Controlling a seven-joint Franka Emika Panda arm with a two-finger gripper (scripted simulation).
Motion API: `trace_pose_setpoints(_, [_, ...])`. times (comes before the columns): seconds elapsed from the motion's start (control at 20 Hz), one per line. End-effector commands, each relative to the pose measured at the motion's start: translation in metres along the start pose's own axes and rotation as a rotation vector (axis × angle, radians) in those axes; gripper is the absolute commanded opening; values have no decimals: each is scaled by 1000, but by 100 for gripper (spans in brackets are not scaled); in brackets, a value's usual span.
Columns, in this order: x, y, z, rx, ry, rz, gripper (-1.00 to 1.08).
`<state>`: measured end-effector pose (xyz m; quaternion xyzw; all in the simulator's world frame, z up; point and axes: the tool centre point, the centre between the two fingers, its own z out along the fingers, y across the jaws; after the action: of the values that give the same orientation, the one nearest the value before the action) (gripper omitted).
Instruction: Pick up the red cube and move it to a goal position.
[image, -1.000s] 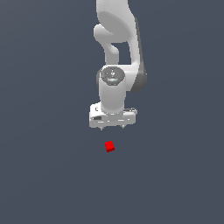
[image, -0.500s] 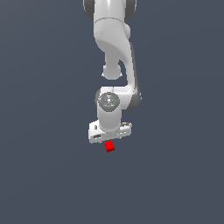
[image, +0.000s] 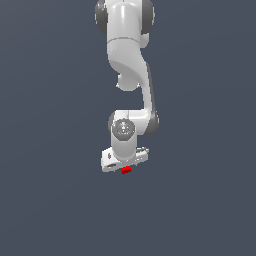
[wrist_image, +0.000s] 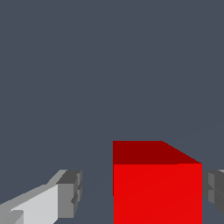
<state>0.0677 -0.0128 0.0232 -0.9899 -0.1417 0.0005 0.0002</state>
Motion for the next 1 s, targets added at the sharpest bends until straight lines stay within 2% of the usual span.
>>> trace_pose_setpoints(0.0, [2,1,3,0,1,-6,100])
trace_pose_setpoints(0.1, [3,1,3,0,1,-7,100])
trace_pose_setpoints(0.15, [3,1,3,0,1,-7,-100])
trace_pose_setpoints(0.95, [1,1,-6,0,1,-7,-100])
